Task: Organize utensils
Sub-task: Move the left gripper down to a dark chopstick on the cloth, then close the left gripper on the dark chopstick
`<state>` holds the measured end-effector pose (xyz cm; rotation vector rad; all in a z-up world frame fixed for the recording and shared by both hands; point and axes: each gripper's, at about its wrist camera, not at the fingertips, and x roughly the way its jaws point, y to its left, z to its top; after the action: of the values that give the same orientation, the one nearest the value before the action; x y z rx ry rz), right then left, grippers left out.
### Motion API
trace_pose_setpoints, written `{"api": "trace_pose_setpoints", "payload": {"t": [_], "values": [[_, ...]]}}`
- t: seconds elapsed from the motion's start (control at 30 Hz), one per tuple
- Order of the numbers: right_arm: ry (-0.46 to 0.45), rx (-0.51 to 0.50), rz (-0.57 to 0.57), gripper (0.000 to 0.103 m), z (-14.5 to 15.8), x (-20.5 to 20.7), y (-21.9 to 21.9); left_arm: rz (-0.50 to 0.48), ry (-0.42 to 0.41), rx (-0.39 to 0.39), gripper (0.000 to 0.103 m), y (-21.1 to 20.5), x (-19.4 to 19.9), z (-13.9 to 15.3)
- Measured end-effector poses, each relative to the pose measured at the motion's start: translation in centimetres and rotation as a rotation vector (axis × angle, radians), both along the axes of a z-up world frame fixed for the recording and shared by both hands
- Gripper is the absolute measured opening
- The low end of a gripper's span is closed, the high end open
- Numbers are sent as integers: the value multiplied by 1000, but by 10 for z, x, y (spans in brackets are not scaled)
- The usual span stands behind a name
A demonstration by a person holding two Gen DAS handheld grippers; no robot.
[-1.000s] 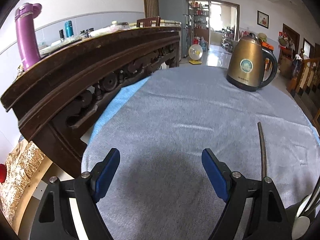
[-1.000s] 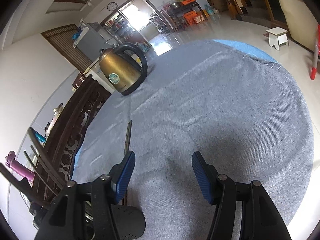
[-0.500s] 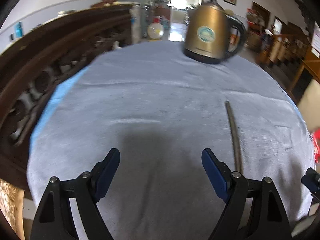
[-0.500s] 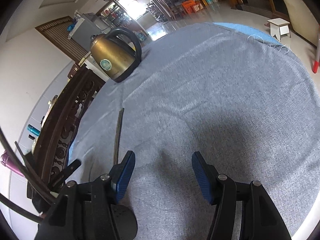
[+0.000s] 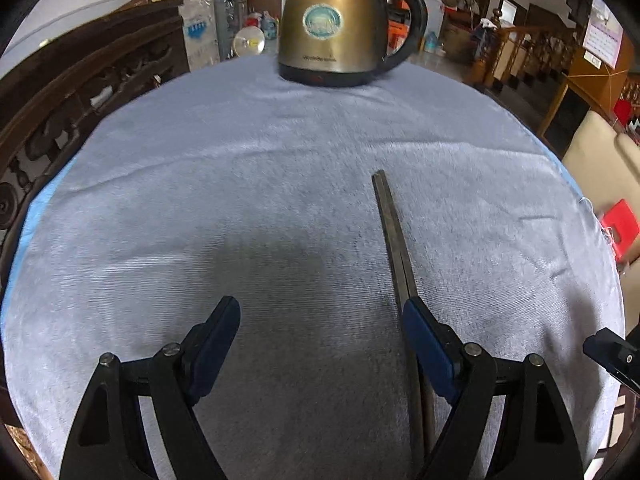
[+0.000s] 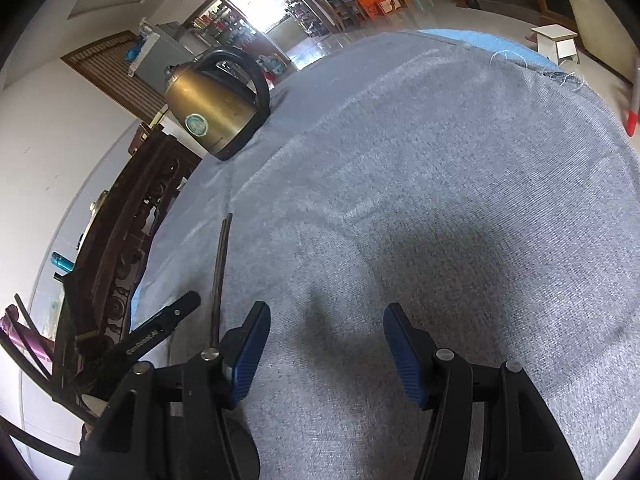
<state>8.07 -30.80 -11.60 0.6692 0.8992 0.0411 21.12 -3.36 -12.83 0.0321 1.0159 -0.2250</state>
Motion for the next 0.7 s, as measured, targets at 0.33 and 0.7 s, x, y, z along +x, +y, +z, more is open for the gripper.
{"api": "trace_pose_setpoints", "payload": {"t": [0.33,0.7], "values": [[3,-12,14,62,-2,13,6,-32,14,-4,84,-10,18,-8],[12,-13,14,62,-5,18,8,-55,44,83,90,-22,37,-12]]}}
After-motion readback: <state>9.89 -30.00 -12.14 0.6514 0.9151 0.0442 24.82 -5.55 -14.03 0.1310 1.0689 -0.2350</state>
